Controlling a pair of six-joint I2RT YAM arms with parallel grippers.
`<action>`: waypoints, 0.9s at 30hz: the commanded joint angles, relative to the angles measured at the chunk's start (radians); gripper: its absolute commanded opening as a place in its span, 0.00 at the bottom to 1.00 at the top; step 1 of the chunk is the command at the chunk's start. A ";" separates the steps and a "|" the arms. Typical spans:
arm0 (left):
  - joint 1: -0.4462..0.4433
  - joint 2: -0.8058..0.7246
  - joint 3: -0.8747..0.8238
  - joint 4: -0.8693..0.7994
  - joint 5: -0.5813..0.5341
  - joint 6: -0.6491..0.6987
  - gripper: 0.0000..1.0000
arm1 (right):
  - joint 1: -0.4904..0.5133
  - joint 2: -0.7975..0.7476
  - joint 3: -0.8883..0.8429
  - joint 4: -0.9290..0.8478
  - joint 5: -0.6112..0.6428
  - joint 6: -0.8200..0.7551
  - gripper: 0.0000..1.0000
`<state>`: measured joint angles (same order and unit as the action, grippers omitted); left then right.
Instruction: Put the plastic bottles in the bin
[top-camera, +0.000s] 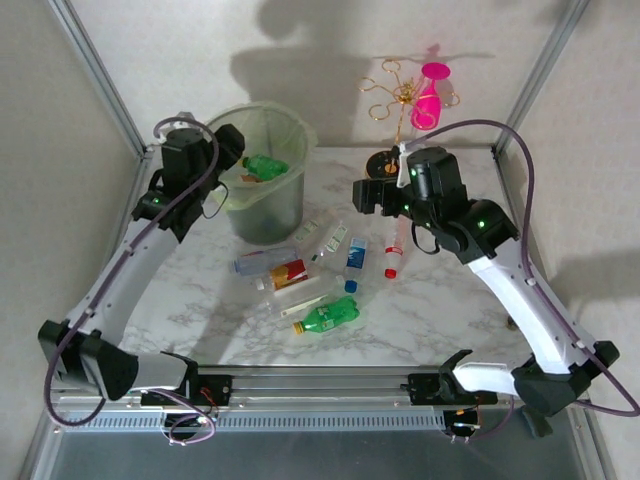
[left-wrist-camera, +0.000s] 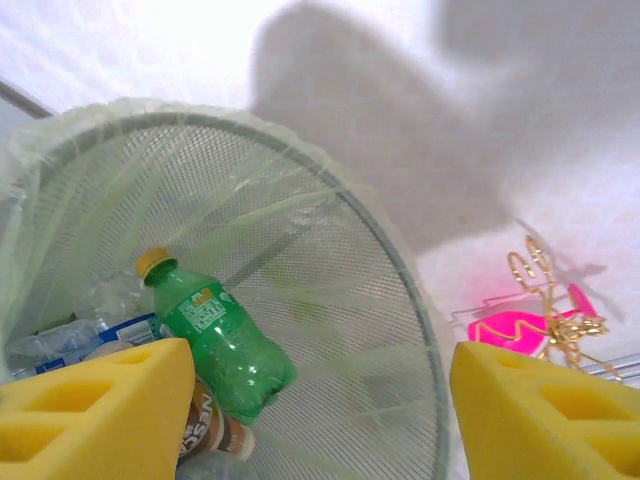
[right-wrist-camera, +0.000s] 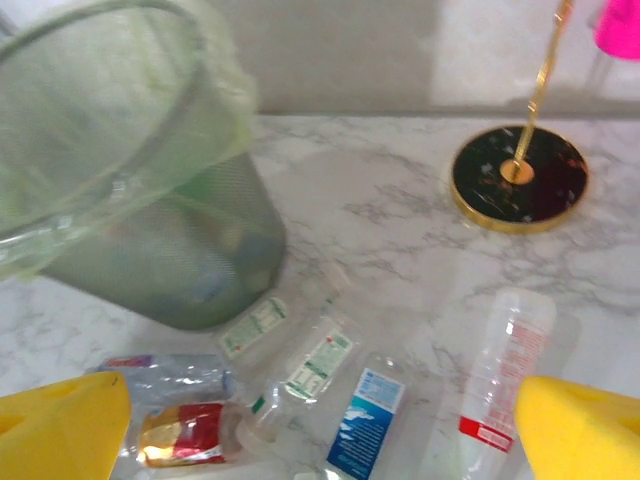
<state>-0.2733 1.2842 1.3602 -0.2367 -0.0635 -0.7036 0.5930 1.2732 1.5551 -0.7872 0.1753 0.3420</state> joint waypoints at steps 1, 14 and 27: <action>0.002 -0.068 0.004 -0.026 0.016 0.020 0.68 | -0.067 0.044 -0.052 -0.048 -0.015 0.058 0.99; -0.083 -0.291 -0.042 -0.122 0.250 0.070 0.66 | -0.194 0.295 -0.285 0.137 0.011 0.098 0.96; -0.088 -0.406 -0.084 -0.219 0.291 0.104 0.65 | -0.252 0.482 -0.394 0.225 -0.056 0.068 0.93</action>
<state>-0.3531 0.9031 1.2865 -0.4229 0.1989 -0.6239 0.3443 1.7412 1.1843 -0.5976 0.1482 0.4114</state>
